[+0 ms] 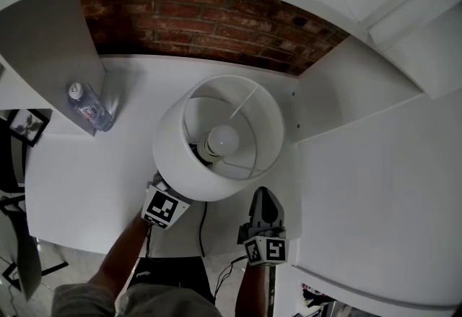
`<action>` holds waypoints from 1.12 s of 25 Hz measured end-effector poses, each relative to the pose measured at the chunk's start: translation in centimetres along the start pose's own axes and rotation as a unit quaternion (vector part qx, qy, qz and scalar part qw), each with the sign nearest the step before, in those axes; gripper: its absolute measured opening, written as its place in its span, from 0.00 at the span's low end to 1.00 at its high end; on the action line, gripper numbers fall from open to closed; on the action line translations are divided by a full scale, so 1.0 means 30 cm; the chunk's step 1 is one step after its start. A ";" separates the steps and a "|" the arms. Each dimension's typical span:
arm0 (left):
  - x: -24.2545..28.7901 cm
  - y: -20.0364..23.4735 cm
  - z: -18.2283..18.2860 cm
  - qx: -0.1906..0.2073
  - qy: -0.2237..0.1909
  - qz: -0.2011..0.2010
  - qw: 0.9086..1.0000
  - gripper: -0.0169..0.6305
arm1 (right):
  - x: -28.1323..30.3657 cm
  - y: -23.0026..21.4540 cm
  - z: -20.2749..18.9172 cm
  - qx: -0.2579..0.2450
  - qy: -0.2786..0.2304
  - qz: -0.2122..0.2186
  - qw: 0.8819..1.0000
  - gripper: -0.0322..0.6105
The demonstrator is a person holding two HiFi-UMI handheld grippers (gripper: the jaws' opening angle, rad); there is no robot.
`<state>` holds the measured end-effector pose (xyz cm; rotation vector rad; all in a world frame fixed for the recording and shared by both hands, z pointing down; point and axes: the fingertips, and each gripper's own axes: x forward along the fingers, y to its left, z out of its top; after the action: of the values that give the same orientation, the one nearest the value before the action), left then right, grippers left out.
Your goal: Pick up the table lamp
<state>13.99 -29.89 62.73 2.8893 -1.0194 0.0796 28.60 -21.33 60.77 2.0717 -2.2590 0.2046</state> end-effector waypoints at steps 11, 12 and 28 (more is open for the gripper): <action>0.021 0.009 -0.005 0.001 -0.003 0.004 1.000 0.25 | 0.003 -0.019 -0.033 -0.007 -0.001 0.003 1.000 0.08; 0.022 0.009 -0.005 0.002 -0.003 0.004 1.000 0.25 | 0.002 -0.020 -0.036 -0.008 0.000 0.003 1.000 0.09; 0.049 0.007 -0.017 0.003 -0.013 -0.008 1.000 0.27 | 0.009 -0.036 -0.042 -0.003 0.004 -0.010 1.000 0.09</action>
<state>14.98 -30.92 63.36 2.9099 -1.0031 0.0434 29.61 -21.51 62.10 2.0840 -2.2310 0.2044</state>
